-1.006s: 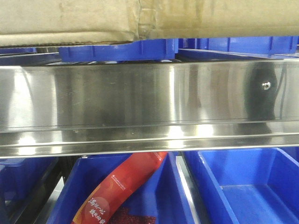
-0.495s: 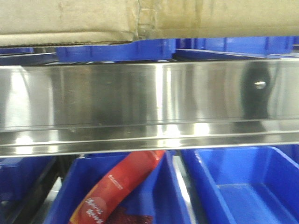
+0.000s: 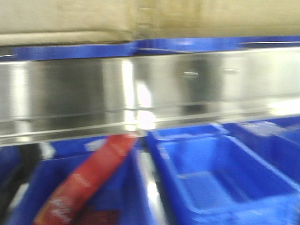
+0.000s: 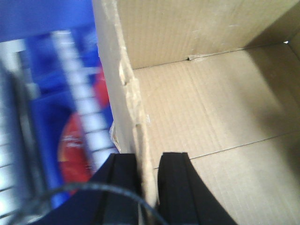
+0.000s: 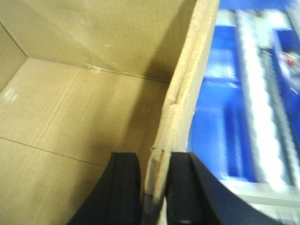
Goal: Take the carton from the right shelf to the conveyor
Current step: 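Hold the carton with both grippers while the base turns away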
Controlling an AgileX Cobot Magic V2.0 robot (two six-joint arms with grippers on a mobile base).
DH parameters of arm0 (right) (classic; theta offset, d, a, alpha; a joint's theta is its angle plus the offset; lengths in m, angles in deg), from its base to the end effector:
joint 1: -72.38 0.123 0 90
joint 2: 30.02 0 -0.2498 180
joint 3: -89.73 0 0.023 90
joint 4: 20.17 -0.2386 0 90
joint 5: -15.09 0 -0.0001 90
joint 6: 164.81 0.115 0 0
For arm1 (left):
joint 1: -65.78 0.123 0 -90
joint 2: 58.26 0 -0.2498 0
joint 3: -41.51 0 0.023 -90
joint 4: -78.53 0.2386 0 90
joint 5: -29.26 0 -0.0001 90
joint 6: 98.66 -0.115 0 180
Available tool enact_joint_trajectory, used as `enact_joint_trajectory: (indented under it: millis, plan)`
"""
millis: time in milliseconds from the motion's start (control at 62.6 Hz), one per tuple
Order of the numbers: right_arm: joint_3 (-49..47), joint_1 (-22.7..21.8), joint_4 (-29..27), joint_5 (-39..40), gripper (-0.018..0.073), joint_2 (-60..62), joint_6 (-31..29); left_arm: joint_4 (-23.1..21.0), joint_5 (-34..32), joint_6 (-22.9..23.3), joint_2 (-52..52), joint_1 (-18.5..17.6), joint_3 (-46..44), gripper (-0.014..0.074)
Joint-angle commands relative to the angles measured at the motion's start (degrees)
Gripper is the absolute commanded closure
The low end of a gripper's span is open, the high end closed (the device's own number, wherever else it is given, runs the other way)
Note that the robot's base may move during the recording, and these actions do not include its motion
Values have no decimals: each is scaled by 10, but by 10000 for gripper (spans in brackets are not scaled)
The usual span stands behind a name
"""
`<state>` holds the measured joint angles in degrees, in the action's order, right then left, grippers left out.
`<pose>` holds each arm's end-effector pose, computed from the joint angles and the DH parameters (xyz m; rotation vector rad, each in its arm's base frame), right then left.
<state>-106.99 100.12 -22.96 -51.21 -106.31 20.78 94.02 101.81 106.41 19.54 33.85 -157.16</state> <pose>0.1994 0.1106 0.4390 -0.4304 2.1803 0.3838 0.2056 -0.0936 0.4362 0.0962 2.2641 -0.1902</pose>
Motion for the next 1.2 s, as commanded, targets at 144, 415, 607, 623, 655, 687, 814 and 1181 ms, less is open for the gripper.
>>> enact_joint_trajectory:
  millis: [144, 415, 607, 623, 655, 687, 814, 1181]
  plan:
    - [-1, 4, -18, 38, 628, 6, -16, -21, -26, -4, -3, -5, -4, 602]
    - [-1, 4, -19, 38, 628, 6, -16, -21, -26, -4, -3, -5, -4, 602]
    - [-1, 4, -19, 38, 628, 6, -16, -21, -26, -4, -3, -5, -4, 602]
    - [-1, 4, -19, 38, 628, 6, -16, -21, -26, -4, -3, -5, -4, 602]
    - [-1, 4, -19, 38, 628, 6, -16, -21, -26, -4, -3, -5, -4, 602]
    - [-1, 4, -19, 38, 628, 6, -16, -21, -26, -4, -3, -5, -4, 602]
    - [-1, 4, -19, 38, 628, 6, -16, -21, -26, -4, -3, -5, -4, 602]
    - [-1, 4, -19, 38, 628, 6, -16, -20, -26, -4, -3, -5, -4, 602]
